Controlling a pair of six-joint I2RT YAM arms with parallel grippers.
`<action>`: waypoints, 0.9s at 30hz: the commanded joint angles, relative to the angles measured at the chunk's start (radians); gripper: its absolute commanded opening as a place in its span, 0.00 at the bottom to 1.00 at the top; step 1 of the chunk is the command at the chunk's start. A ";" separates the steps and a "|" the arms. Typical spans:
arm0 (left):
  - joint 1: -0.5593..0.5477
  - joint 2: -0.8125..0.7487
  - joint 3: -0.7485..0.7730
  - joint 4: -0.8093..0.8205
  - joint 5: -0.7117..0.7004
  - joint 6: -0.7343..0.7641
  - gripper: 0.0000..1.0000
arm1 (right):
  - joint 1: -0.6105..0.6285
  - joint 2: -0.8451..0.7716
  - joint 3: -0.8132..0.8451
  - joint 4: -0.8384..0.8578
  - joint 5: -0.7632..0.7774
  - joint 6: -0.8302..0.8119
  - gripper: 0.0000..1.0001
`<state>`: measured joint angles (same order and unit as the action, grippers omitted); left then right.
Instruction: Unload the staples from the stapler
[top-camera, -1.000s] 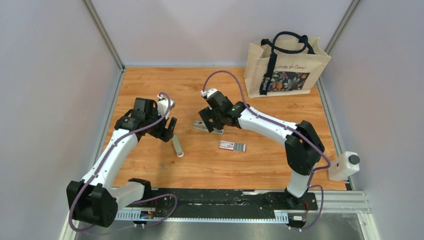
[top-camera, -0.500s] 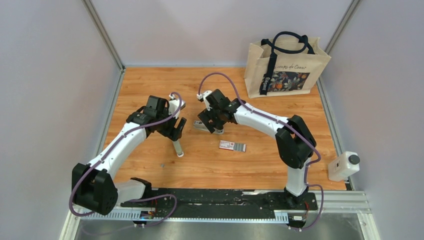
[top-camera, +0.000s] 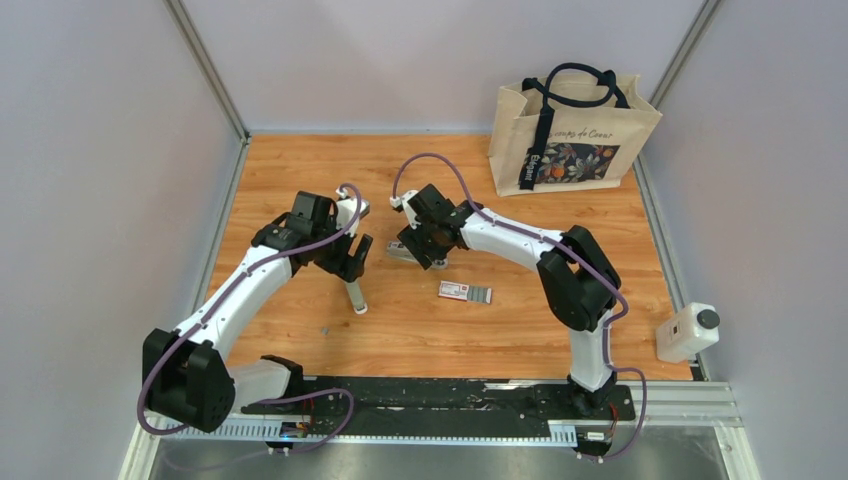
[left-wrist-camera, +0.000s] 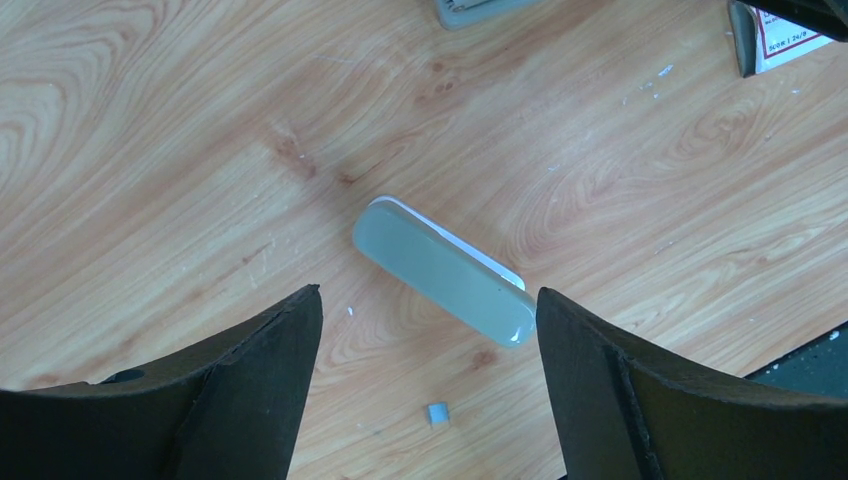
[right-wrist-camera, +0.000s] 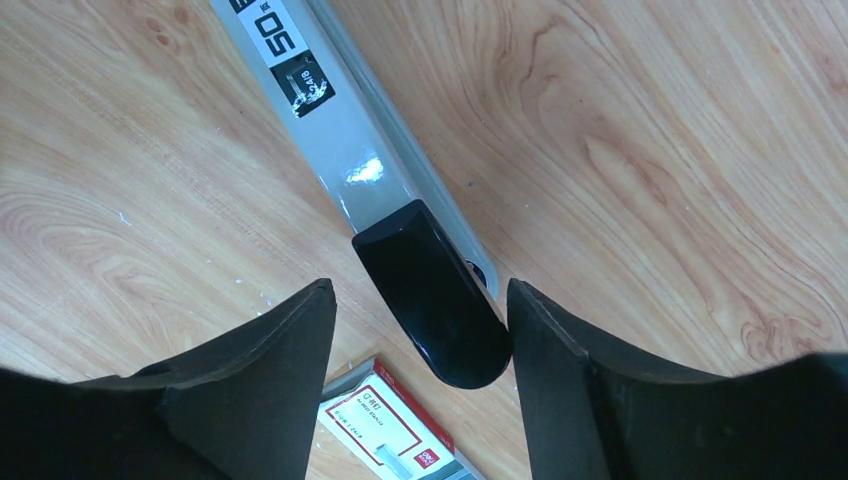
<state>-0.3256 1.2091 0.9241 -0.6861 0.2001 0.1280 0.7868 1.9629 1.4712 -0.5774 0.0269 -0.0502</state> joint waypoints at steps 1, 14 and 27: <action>-0.001 -0.014 0.038 -0.016 0.012 -0.022 0.87 | 0.002 0.010 0.043 0.045 -0.013 0.001 0.63; -0.001 0.020 0.081 -0.067 0.051 -0.002 0.88 | 0.020 0.044 0.026 0.090 -0.094 0.130 0.37; -0.003 -0.025 0.067 -0.059 0.171 0.035 0.89 | 0.025 -0.149 -0.150 0.249 -0.029 0.465 0.00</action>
<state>-0.3256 1.2259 0.9752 -0.7490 0.2985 0.1356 0.8112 1.9469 1.4082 -0.4351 -0.0227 0.2157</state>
